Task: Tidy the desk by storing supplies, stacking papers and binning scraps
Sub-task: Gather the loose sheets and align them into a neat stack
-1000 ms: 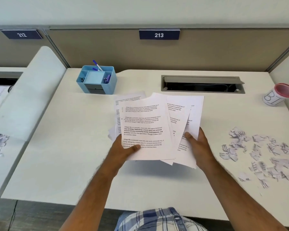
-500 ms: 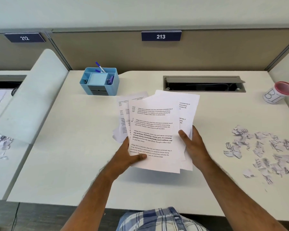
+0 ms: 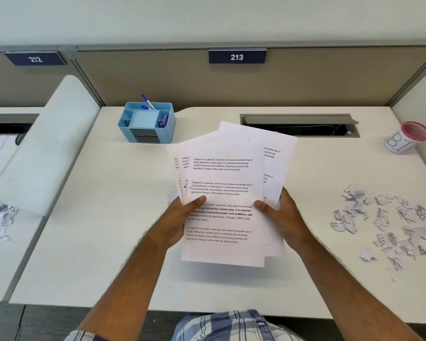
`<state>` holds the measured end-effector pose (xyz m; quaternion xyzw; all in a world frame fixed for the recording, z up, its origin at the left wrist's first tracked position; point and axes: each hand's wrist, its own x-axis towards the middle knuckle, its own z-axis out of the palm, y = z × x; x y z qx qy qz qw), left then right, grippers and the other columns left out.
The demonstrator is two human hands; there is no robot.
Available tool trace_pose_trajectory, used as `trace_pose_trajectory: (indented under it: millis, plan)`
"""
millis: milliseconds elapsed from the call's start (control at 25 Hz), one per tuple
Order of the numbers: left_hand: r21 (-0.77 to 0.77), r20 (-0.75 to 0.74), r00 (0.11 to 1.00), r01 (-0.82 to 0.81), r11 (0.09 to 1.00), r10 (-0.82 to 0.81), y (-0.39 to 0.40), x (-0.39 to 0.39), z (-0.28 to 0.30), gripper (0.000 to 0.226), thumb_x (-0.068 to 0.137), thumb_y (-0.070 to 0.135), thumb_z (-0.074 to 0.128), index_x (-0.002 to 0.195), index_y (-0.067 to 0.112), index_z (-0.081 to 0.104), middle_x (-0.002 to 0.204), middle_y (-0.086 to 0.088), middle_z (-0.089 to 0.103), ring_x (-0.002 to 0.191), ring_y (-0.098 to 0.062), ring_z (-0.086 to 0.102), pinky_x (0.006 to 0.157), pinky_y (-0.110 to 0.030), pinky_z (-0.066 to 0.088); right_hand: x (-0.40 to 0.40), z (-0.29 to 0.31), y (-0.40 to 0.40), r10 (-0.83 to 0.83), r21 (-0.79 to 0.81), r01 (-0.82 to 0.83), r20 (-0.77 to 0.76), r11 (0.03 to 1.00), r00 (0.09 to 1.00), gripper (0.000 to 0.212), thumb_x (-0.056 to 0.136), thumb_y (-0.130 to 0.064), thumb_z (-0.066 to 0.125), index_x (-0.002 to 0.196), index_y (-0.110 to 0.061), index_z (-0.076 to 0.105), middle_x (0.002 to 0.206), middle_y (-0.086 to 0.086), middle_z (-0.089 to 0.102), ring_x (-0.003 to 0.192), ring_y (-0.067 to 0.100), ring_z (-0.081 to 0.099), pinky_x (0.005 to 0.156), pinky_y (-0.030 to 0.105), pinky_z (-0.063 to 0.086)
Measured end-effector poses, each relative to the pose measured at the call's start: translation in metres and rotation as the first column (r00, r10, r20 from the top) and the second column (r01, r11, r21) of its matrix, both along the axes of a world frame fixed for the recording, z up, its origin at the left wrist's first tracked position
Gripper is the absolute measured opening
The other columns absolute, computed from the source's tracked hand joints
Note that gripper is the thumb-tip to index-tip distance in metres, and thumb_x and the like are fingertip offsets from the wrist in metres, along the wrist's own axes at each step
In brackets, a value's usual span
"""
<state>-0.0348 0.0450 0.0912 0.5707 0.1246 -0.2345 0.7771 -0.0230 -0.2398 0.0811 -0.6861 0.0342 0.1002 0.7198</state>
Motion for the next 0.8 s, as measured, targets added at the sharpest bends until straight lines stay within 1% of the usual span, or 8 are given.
trace_pose_trajectory:
  millis: [120, 200, 280, 360, 440, 560, 680, 800]
  plan:
    - [0.124, 0.068, 0.997, 0.034, 0.992, -0.042, -0.007, 0.008, 0.005, 0.050, 0.092, 0.016, 0.075, 0.139, 0.011, 0.058, 0.133, -0.013, 0.069, 0.122, -0.034, 0.066, 0.108, -0.058, 0.048, 0.002, 0.008, 0.004, 0.054, -0.107, -0.042, 0.112, 0.993, 0.992, 0.043, 0.100, -0.013, 0.063, 0.141, -0.014, 0.052, 0.136, -0.002, 0.066, 0.127, 0.015, 0.062, 0.107, 0.038, 0.051]
    - [0.203, 0.122, 0.992, 0.006, 0.979, -0.031, -0.012, 0.014, 0.013, 0.049, 0.088, 0.016, 0.079, 0.134, 0.012, 0.062, 0.127, -0.010, 0.072, 0.117, -0.032, 0.070, 0.103, -0.058, 0.052, 0.006, 0.014, 0.007, 0.069, -0.181, -0.034, 0.186, 0.983, 0.980, 0.040, 0.101, -0.015, 0.062, 0.140, -0.013, 0.052, 0.136, -0.004, 0.066, 0.128, 0.013, 0.061, 0.108, 0.036, 0.050]
    - [0.275, 0.185, 0.983, -0.043, 0.961, -0.009, -0.017, 0.021, 0.026, 0.047, 0.086, 0.019, 0.082, 0.130, 0.015, 0.065, 0.122, -0.005, 0.075, 0.110, -0.028, 0.073, 0.097, -0.056, 0.057, 0.011, 0.021, 0.008, 0.036, -0.185, 0.002, 0.199, 0.983, 0.979, 0.036, 0.100, -0.016, 0.064, 0.135, -0.014, 0.057, 0.129, -0.005, 0.070, 0.121, 0.012, 0.065, 0.103, 0.037, 0.054]
    - [0.338, 0.268, 0.964, -0.093, 0.937, -0.001, -0.021, 0.028, 0.038, 0.045, 0.086, 0.023, 0.083, 0.127, 0.021, 0.067, 0.119, 0.001, 0.076, 0.105, -0.024, 0.075, 0.092, -0.051, 0.061, 0.015, 0.027, 0.008, -0.039, -0.161, 0.070, 0.192, 0.985, 0.981, 0.027, 0.098, -0.017, 0.067, 0.126, -0.020, 0.065, 0.118, -0.009, 0.075, 0.112, 0.009, 0.070, 0.097, 0.035, 0.057]
    - [0.362, 0.324, 0.946, -0.150, 0.920, 0.027, -0.025, 0.035, 0.045, 0.046, 0.084, 0.024, 0.085, 0.127, 0.027, 0.068, 0.117, 0.007, 0.076, 0.103, -0.020, 0.074, 0.090, -0.046, 0.062, 0.018, 0.032, 0.007, -0.102, -0.141, 0.134, 0.210, 0.981, 0.972, 0.023, 0.096, -0.019, 0.070, 0.118, -0.026, 0.067, 0.114, -0.015, 0.075, 0.111, 0.006, 0.069, 0.095, 0.028, 0.056]
    - [0.382, 0.342, 0.939, -0.164, 0.910, 0.026, -0.027, 0.040, 0.045, 0.050, 0.082, 0.022, 0.087, 0.127, 0.029, 0.066, 0.118, 0.009, 0.075, 0.106, -0.020, 0.072, 0.092, -0.047, 0.061, 0.020, 0.032, 0.007, -0.109, -0.116, 0.133, 0.197, 0.984, 0.974, 0.035, 0.088, -0.019, 0.079, 0.120, -0.027, 0.067, 0.117, -0.012, 0.075, 0.113, 0.007, 0.069, 0.096, 0.022, 0.054]
    - [0.360, 0.333, 0.943, -0.118, 0.925, -0.009, -0.029, 0.036, 0.037, 0.051, 0.081, 0.021, 0.088, 0.127, 0.025, 0.066, 0.120, 0.003, 0.074, 0.112, -0.020, 0.070, 0.098, -0.052, 0.057, 0.017, 0.021, 0.004, -0.102, -0.125, 0.123, 0.165, 0.984, 0.981, 0.045, 0.084, -0.017, 0.082, 0.126, -0.018, 0.064, 0.118, -0.005, 0.075, 0.111, 0.011, 0.070, 0.094, 0.025, 0.057]
    - [0.374, 0.337, 0.941, -0.118, 0.920, -0.016, -0.035, 0.031, 0.033, 0.046, 0.082, 0.018, 0.086, 0.124, 0.026, 0.069, 0.119, 0.005, 0.075, 0.111, -0.015, 0.070, 0.101, -0.050, 0.056, 0.018, 0.017, 0.002, -0.139, -0.144, 0.161, 0.152, 0.976, 0.979, 0.041, 0.087, -0.018, 0.080, 0.124, -0.015, 0.062, 0.114, -0.006, 0.075, 0.106, 0.008, 0.070, 0.092, 0.028, 0.057]
